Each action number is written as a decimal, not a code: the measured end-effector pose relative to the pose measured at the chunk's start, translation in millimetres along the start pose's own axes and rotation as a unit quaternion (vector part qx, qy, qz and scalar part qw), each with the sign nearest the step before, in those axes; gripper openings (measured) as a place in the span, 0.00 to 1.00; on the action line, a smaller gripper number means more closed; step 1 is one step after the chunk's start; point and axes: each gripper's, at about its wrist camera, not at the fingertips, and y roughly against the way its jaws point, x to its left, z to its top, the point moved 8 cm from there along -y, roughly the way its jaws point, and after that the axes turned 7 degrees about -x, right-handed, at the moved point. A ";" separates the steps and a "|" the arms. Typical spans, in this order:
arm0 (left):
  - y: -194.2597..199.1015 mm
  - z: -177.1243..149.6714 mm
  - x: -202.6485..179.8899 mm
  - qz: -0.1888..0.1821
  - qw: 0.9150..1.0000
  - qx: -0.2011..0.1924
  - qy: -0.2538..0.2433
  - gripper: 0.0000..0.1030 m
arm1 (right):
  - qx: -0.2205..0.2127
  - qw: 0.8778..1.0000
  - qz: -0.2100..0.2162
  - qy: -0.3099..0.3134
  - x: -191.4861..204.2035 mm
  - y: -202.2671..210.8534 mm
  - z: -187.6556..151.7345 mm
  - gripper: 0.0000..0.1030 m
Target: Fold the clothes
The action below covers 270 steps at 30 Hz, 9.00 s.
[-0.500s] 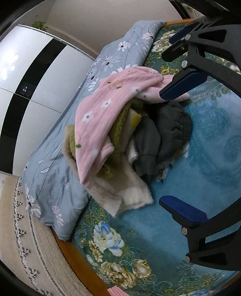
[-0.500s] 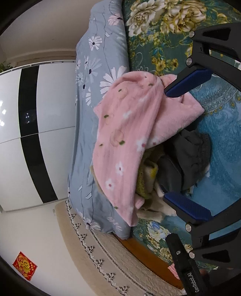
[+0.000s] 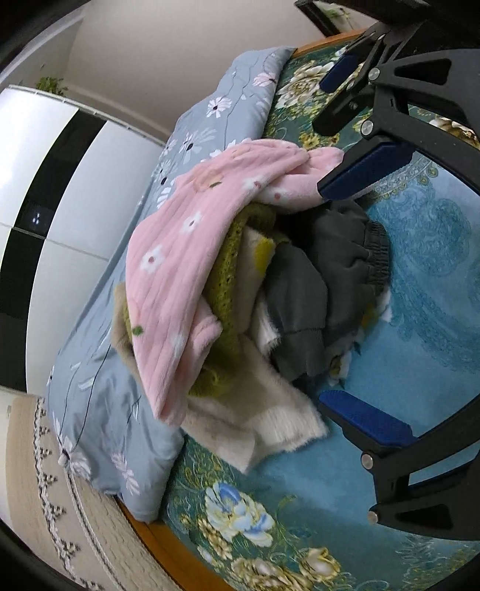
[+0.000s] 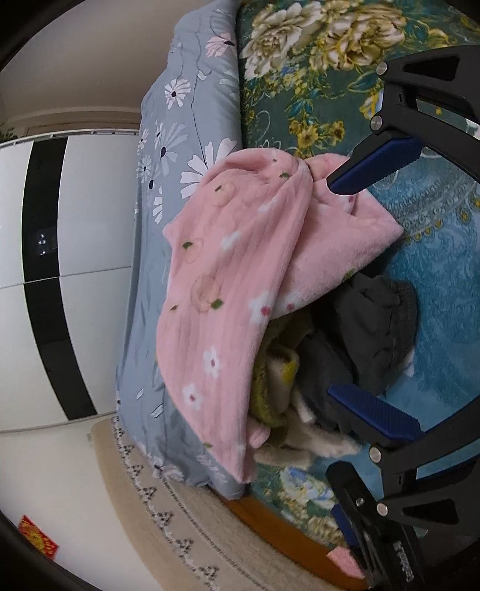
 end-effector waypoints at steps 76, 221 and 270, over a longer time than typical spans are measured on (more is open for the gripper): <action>-13.7 -13.2 68.7 0.030 0.999 0.031 0.028 1.00 | 0.123 0.887 0.063 -0.441 -90.0 -153.2 -12.4 0.65; 74.6 -119.5 181.6 -0.009 0.974 0.122 0.192 1.00 | 0.271 0.921 0.232 -0.158 117.7 -6.7 -162.7 0.25; 54.3 -41.1 242.7 0.064 0.977 0.089 0.185 0.10 | 0.039 0.924 -0.001 -0.380 -197.6 107.5 -65.5 0.10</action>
